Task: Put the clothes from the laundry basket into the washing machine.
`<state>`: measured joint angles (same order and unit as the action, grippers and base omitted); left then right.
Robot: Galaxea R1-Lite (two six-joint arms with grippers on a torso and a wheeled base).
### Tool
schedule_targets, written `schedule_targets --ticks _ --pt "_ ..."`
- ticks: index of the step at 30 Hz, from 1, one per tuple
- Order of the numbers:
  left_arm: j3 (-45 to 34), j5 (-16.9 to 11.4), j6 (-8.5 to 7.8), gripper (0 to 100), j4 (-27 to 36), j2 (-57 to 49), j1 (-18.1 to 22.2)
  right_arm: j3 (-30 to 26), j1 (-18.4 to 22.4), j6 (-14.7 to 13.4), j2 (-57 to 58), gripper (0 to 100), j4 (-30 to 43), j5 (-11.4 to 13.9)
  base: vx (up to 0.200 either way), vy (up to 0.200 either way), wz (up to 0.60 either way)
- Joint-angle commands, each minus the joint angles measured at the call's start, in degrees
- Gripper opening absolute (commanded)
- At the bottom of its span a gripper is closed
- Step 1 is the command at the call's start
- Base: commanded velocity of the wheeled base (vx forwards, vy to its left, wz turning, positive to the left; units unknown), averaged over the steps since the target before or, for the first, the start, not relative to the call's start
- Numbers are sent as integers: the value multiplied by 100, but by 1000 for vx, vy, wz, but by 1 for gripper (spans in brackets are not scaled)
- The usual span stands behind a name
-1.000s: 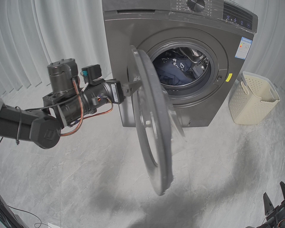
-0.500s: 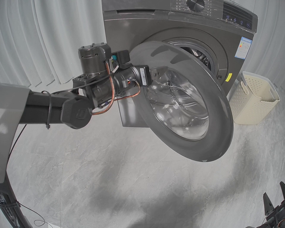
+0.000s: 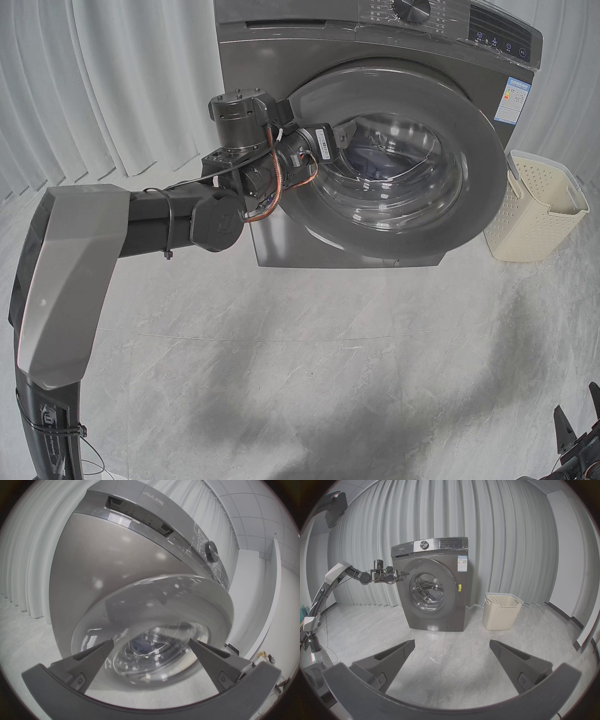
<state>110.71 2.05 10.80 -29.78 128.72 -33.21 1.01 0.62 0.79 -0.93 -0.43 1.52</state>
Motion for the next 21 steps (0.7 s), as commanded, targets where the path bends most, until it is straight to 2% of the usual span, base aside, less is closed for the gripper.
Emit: schedule_targets --ticks 1,6,9,13,17,19,21 --pt "-1228 147 106 100 51 -901 -239 -101 -1 0 93 100 -1 -12 0 0 0" --pt "-3381 68 54 100 359 -2650 -555 -101 -1 0 93 100 -1 -12 0 0 0" --pt "-4462 24 27 100 385 -3529 -590 -101 -1 0 84 100 -1 -12 0 0 0" --pt "-6088 33 -105 100 385 -5032 -634 -101 -1 0 93 100 -1 -12 0 0 0" --pt "-7213 33 -148 100 394 -6219 -634 -101 -1 0 93 100 -1 -12 0 0 0" --pt "-7925 -38 -228 100 403 -7001 -617 -101 -1 0 93 100 -1 -12 0 0 0" --pt "-8268 -82 -315 100 429 -7335 -538 -101 -1 0 93 100 -1 -12 0 0 0"
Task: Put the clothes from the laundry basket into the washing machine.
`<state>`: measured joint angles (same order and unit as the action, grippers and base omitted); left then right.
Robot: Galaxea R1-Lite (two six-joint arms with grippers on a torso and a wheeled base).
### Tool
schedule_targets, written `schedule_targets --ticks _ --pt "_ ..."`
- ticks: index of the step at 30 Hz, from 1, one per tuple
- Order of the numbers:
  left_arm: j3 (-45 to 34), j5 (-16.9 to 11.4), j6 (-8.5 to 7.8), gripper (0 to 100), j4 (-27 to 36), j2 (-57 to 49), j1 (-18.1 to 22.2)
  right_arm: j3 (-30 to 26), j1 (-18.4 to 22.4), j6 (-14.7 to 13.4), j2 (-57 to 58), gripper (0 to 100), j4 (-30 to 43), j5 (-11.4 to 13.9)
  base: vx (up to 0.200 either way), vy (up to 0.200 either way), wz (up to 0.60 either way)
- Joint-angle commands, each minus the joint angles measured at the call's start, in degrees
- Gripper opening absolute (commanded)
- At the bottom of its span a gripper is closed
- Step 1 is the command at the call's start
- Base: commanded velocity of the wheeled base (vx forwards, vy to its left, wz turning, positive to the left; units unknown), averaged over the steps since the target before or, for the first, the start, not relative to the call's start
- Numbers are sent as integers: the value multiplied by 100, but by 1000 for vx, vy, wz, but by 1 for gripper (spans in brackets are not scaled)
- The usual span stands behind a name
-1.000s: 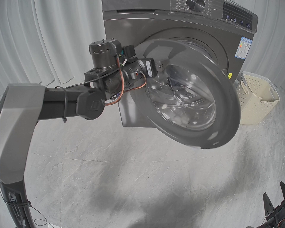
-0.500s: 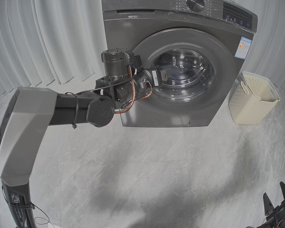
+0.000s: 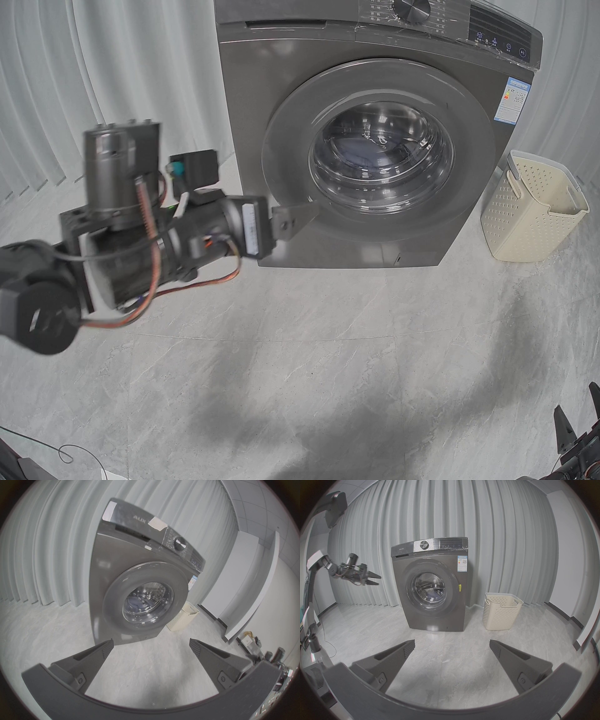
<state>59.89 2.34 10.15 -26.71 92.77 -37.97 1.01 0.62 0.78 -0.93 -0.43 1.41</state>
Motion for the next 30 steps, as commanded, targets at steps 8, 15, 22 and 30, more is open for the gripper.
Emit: schedule_targets --ticks 8,15,22,30 --pt "-4741 -199 -1051 100 140 -5647 1266 -101 -1 1 93 100 -1 -1 0 0 0" --pt "-5374 -287 -1086 100 307 -6922 2628 -101 -1 1 93 100 -1 -1 0 0 0" --pt "-5972 -515 -1042 100 614 -8020 3402 -101 -1 1 93 100 -1 -1 0 0 0" --pt "-5972 -1192 -1059 100 2346 -9277 3815 -101 -1 1 93 100 -1 -1 0 0 0"
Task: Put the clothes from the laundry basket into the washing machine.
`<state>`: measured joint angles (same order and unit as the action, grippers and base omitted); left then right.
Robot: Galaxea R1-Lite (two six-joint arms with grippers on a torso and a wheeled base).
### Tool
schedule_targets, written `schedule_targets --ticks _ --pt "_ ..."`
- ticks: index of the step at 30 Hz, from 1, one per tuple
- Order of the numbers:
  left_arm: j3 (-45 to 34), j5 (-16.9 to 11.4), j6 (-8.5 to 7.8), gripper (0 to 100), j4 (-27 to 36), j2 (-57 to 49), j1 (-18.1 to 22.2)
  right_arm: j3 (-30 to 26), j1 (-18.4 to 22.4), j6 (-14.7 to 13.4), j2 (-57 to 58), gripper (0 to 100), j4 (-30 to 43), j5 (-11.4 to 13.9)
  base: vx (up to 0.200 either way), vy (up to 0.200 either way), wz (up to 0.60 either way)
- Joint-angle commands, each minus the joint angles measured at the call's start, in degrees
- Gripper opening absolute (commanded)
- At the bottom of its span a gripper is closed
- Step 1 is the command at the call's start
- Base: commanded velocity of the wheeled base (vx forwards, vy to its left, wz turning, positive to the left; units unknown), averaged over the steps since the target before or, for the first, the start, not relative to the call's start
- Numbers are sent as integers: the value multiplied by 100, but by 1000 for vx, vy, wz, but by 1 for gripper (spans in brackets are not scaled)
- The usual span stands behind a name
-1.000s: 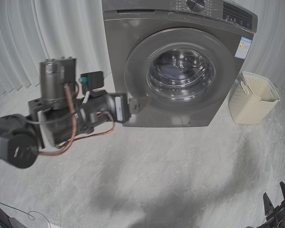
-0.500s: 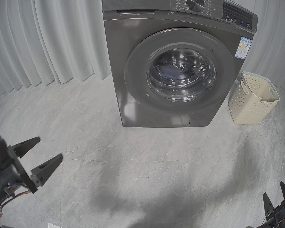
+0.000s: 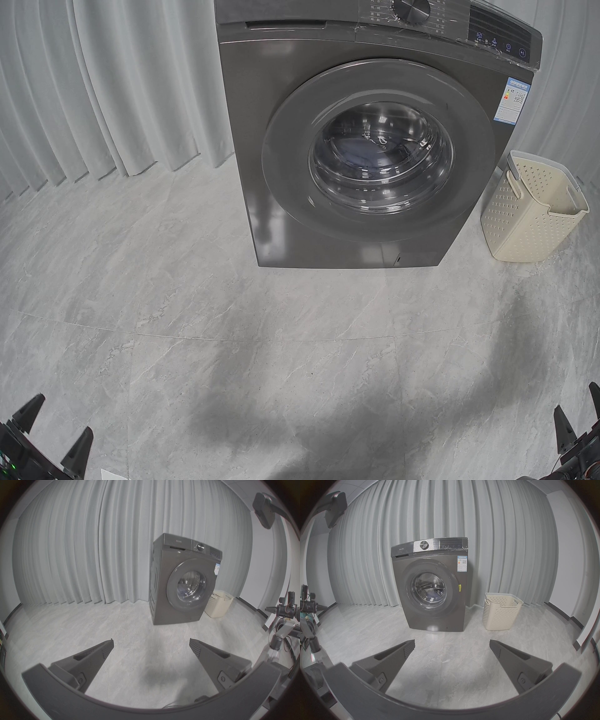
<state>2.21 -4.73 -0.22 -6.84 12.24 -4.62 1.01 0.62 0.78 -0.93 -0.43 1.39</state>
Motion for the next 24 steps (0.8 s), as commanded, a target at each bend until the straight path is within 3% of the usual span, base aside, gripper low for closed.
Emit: schedule_targets --ticks 1,5,7,13,20,24 --pt "-212 -476 -13 100 324 -1224 480 -101 -1 1 93 100 -1 2 0 0 0" --pt "-221 -362 48 100 262 -1224 480 -101 -1 1 84 100 -1 2 0 0 0" --pt "-221 -362 154 100 271 -1224 480 -101 -1 1 93 100 -1 2 0 0 0" --pt "-221 -590 215 100 288 -1224 480 -101 -1 1 93 100 -1 2 0 0 0" --pt "-221 -924 215 100 297 -1224 480 -101 -1 1 93 100 -1 2 0 -200 0" --pt "-212 -977 224 100 315 -1224 480 -101 -1 1 93 100 -1 2 0 -200 0"
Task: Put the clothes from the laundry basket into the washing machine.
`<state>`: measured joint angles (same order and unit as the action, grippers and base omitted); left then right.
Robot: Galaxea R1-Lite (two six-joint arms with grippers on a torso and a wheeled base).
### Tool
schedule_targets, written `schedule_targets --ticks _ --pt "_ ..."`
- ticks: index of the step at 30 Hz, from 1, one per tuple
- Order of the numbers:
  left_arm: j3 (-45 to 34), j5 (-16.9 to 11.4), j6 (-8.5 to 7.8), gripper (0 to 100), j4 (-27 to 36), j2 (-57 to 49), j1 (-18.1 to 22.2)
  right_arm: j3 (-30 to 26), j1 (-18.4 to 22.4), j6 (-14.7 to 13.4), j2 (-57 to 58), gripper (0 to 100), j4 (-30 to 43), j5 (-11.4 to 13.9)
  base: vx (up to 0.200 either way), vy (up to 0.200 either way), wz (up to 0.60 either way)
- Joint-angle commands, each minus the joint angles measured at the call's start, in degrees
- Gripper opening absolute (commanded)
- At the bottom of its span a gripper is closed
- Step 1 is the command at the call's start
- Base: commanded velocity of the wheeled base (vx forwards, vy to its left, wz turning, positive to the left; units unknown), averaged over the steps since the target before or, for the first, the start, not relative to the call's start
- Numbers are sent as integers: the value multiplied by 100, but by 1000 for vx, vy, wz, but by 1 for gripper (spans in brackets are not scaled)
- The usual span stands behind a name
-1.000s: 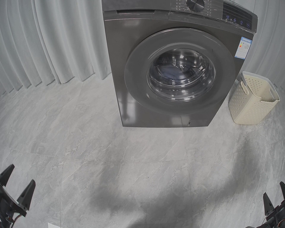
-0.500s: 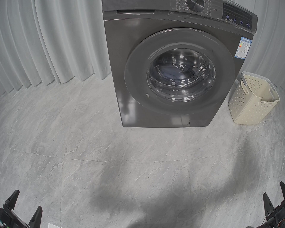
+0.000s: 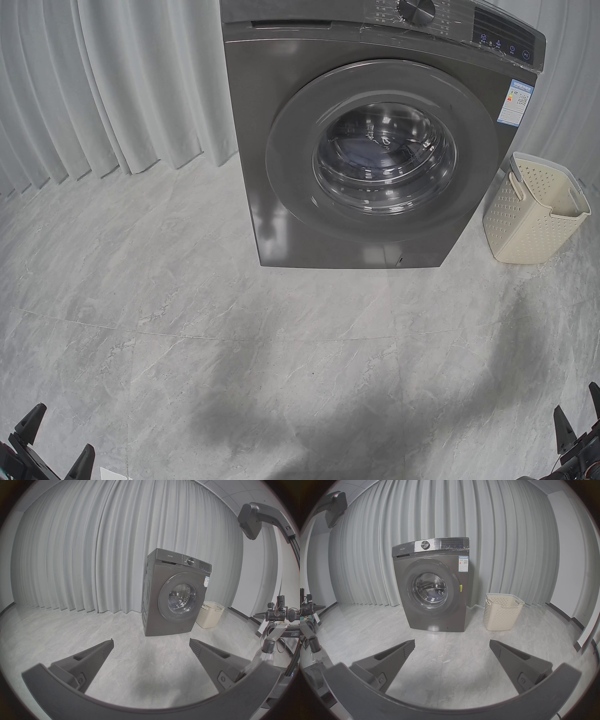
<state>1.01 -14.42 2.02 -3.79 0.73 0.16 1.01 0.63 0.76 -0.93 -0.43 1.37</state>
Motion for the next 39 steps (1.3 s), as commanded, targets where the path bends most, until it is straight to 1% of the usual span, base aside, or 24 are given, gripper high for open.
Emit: schedule_targets --ticks 1,4,6,7,10,12,13,15,22,28,30,31,33,37,39 --pt "-84 -8 0 100 54 -73 2 -101 -2 4 93 100 -1 4 0 -200 0" --pt "66 133 35 100 449 -64 11 -101 -2 4 93 100 -1 4 0 -200 0" --pt "75 168 44 100 485 -73 11 -101 -2 4 93 100 -1 4 0 -200 0" --pt "75 282 26 100 493 -73 11 -101 -2 4 93 100 -1 4 0 -200 0" --pt "75 317 -62 100 493 -73 11 -101 -2 4 93 100 -1 4 0 -200 0" --pt "75 317 -71 100 493 -73 11 -101 -2 4 93 100 -1 4 0 -200 0" --pt "75 282 -27 100 485 -73 2 -101 -2 4 93 100 -1 4 0 -200 0" --pt "66 264 9 100 485 -73 2 -101 -2 4 93 100 -1 4 0 0 0" --pt "66 256 -18 100 485 -73 2 -101 -2 4 93 100 -1 4 0 0 0" --pt "66 256 -44 100 485 -73 2 -101 -2 4 93 100 -1 4 0 -200 0" --pt "66 256 -79 100 467 -73 2 -101 -2 4 93 100 -1 4 200 -200 0" --pt "57 256 -44 100 449 -73 2 -101 -2 4 84 100 -1 4 200 -200 0" --pt "57 238 0 100 449 -73 2 -101 -2 4 93 100 -1 4 0 0 0" --pt "57 150 -71 100 441 -73 2 -101 -2 4 93 100 -1 4 0 0 0" --pt "57 124 -35 100 441 -73 2 -101 -2 4 93 100 -1 4 0 0 0"
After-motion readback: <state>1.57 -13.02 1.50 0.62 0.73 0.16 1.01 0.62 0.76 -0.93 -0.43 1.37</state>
